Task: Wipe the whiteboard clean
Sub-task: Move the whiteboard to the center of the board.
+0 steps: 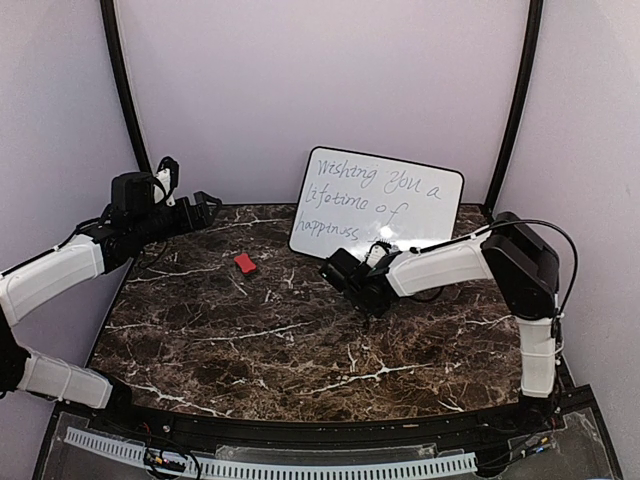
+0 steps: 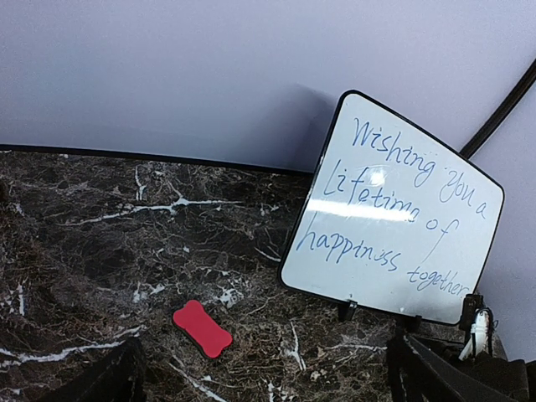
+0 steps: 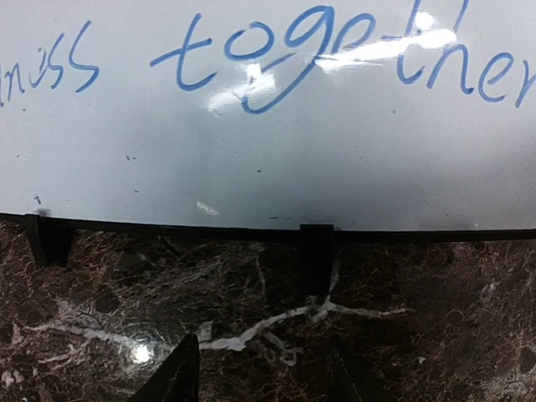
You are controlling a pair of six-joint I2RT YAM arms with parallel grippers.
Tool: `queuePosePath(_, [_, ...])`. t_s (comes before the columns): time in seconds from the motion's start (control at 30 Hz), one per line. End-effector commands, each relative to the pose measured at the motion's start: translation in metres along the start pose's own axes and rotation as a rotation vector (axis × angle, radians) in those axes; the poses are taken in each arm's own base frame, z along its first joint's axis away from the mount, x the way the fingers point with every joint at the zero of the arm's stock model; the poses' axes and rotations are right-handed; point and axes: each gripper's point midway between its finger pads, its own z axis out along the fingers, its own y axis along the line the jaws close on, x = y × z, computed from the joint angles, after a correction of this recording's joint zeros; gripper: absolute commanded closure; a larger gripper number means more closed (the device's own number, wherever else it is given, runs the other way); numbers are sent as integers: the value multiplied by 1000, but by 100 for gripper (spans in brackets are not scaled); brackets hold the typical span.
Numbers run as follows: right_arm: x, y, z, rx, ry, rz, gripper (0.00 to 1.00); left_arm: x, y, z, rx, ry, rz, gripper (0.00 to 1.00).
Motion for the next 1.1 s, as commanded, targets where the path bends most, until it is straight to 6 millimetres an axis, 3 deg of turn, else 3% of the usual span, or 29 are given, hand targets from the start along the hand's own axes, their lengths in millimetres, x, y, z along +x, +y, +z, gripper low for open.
queuePosePath(0.0, [-1, -30, 15, 138, -32, 30, 54, 1, -2, -5, 5, 3, 1, 1])
queuePosePath(0.17, [-1, -39, 28, 174, -37, 37, 55, 2, -3, -5, 12, 4, 1, 1])
queuePosePath(0.57, [-14, -37, 49, 211, -106, 25, 62, 3, -2, -4, 11, 8, 0, 1])
queuePosePath(0.93, [-19, -38, 51, 221, -134, 23, 99, 4, -3, -3, 19, 11, 1, 1])
queuePosePath(1.07, [-18, -37, 46, 215, -131, 20, 100, 4, -4, -3, 22, 13, -2, 1])
